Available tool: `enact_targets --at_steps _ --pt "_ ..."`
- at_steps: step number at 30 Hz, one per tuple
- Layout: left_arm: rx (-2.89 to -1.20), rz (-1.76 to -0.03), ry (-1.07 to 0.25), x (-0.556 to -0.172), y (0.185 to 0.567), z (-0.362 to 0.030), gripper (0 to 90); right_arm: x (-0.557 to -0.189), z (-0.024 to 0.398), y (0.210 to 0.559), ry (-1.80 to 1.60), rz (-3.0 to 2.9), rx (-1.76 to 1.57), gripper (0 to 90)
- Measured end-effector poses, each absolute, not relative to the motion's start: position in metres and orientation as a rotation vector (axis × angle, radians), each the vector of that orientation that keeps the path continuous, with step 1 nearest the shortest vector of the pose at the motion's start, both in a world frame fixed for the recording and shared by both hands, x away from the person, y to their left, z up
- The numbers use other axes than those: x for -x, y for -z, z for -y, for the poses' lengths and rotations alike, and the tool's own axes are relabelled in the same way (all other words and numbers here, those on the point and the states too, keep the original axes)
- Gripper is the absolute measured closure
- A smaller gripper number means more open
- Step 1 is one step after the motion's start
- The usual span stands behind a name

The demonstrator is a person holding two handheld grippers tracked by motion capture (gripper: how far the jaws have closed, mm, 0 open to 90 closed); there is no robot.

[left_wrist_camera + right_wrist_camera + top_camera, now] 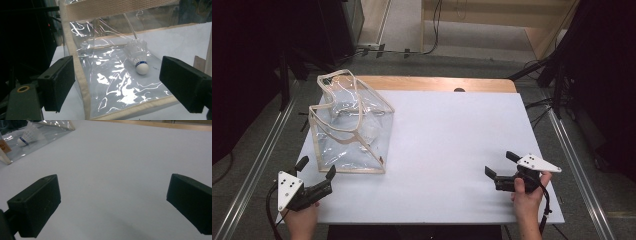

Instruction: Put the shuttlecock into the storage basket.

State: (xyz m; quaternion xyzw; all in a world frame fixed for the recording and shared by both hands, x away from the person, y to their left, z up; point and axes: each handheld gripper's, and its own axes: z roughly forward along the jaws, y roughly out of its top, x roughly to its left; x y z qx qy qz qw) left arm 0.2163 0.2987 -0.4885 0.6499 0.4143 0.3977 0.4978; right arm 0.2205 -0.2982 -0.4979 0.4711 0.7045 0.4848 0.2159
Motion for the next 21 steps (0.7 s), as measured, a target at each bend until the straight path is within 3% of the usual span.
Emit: enact_targets --at_steps 21 --pt "-1.572 -1.0 -0.961 -0.217 0.488 -0.299 13.7 -0.21 0.344 0.501 -1.351 -1.828 -1.371 0.0"
